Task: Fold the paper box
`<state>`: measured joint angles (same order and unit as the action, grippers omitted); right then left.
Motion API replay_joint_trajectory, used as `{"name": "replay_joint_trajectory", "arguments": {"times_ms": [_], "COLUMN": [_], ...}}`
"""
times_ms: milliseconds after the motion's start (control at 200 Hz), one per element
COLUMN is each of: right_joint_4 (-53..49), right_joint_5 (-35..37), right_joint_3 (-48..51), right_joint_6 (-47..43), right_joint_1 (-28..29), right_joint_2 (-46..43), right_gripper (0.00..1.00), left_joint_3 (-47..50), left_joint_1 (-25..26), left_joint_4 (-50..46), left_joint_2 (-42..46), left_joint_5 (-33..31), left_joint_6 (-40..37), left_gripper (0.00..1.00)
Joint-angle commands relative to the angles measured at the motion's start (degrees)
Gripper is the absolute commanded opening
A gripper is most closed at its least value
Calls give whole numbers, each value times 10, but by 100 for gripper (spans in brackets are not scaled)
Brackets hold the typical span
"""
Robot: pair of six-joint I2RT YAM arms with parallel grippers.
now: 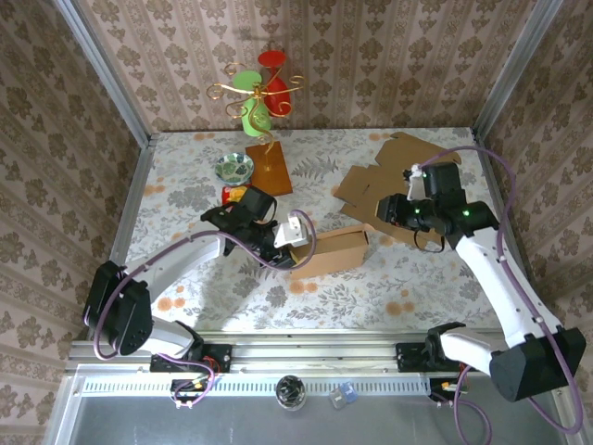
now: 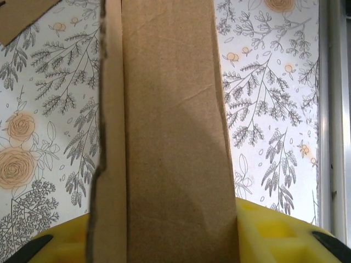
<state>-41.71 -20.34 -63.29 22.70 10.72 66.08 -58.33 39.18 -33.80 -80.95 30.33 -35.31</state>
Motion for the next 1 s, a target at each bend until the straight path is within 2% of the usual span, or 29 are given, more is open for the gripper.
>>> {"name": "replay_joint_trajectory", "arguments": {"times_ms": [0,225,370,500,620,860,995], "right_joint_4": [-43,-69,-71,-71,-72,-78,-79], "right_joint_5": [-35,-1,23,41,41,58,70], "right_joint_3": [-13,-11,-24,-32,-39,-45,-43], "right_joint_6": [-127,-233,-249,-251,-254,-258,-257], "right_joint_1": [9,39,72,78,81,93,95], "right_joint_2": [14,37,68,82,93,101,100], "right_gripper": [41,43,44,43,39,23,22], "left_joint_3": [-14,-6,-7,-10,-10,-11,-13], "left_joint_1": [-9,-14,-17,-19,-20,-21,-22], "left_joint_4": [-37,-44,-45,-47,-46,-46,-45], "left_joint_2": [18,24,22,21,21,17,14], "left_joint_5": [22,29,31,32,35,35,38], "left_joint_6": [-31,-40,-44,-45,-44,-43,-42], "left_gripper": [40,40,40,40,40,40,40]}}
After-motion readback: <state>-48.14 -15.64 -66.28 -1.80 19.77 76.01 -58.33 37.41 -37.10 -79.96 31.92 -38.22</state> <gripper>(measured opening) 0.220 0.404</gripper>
